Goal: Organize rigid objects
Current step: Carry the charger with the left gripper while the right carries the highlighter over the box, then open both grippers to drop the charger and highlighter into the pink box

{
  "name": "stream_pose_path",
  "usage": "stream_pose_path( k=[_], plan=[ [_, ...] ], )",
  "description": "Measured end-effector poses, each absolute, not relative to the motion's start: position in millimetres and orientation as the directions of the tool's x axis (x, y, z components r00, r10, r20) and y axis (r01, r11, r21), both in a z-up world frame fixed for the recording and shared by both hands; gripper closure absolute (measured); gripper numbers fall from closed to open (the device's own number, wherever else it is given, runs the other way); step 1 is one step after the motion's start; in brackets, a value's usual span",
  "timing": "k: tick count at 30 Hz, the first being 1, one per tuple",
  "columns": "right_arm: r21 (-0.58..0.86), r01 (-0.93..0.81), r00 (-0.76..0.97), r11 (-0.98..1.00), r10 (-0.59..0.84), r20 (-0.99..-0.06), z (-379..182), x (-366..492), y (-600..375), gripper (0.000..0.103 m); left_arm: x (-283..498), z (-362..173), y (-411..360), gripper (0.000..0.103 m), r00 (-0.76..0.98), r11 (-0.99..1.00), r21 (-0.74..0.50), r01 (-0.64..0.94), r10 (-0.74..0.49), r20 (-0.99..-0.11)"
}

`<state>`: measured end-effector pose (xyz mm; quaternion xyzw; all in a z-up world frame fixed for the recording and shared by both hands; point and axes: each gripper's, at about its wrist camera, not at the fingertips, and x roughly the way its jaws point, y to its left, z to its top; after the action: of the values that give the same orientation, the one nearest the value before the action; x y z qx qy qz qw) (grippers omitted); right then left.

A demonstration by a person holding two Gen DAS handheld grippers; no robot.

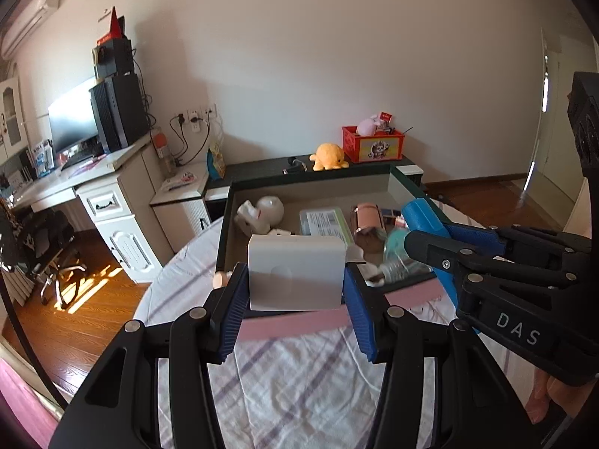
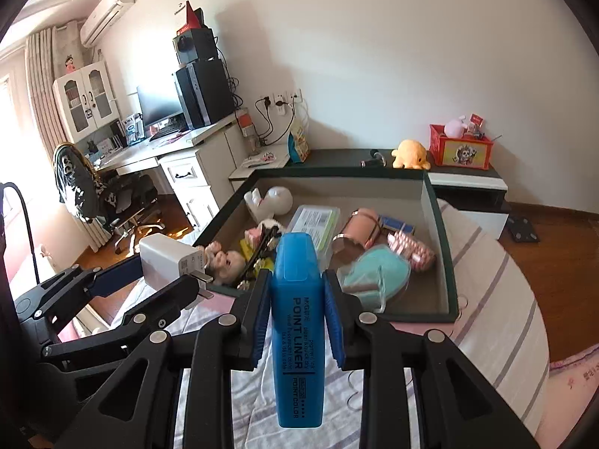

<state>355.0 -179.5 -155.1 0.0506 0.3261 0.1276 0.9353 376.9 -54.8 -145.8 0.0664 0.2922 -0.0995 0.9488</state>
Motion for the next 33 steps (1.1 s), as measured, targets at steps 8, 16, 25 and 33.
stream_pose_path(
  k=[8,16,25,33],
  plan=[
    [0.127,-0.198,0.76,0.972,0.234,-0.606,-153.7,423.1,-187.9,0.075,451.2,-145.9,-73.9,0.052,0.8,0.96,0.134,0.247,-0.124,-0.588],
    [0.079,-0.192,0.736,0.978,0.197,-0.648,-185.8,468.1,-190.2,0.075,500.1,-190.4,-73.6,0.052,0.732,0.966,0.097,0.238,-0.112,-0.672],
    [0.079,-0.188,0.752,0.979,0.195,-0.629,-188.7,464.1,-191.4,0.061,488.0,-183.8,-62.6,0.025,0.787,0.978,0.097,0.184,-0.087,-0.611],
    [0.128,-0.12,0.805,0.984,0.172,-0.568,-148.8,403.5,-211.9,0.018,416.4,-145.7,-36.9,0.0,0.853,0.99,0.064,0.124,-0.074,-0.517]
  ],
)
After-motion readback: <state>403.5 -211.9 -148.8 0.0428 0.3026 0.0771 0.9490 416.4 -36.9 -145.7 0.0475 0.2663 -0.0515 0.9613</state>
